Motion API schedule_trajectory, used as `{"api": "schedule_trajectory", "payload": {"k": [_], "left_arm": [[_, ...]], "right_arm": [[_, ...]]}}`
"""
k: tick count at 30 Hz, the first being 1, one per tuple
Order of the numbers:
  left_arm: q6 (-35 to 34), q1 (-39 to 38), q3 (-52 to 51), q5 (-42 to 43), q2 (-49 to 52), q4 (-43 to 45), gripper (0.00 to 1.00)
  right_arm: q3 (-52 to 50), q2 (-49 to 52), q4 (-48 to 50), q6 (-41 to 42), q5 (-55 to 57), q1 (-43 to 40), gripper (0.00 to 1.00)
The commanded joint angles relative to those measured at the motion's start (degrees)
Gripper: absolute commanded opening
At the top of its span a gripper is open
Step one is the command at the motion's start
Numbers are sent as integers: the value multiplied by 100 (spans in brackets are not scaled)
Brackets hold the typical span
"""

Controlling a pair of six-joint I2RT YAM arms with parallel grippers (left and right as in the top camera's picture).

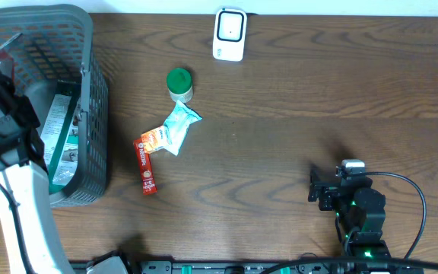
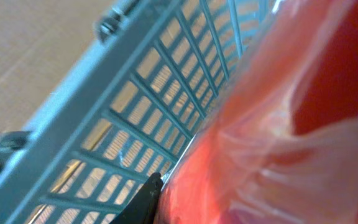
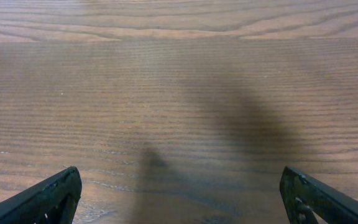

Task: Scan the item barcode
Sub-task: 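Lift the bagged red dustpan up out of the basket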

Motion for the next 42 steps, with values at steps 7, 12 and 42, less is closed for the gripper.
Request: {"api": "schedule_trajectory", "payload": {"k": [7,12,42], "left_arm": [[-122,-4,-74,-9,-964,-66,8],[-269,-4,-74,297,-1576,-317,8],[-592,-4,-74,2732,-3003,-590,8]], "right_arm": [[-7,-9,37,76,15,42,99],[-7,-9,39,76,15,42,99],[-7,-9,76,79,15,42,99]]}}
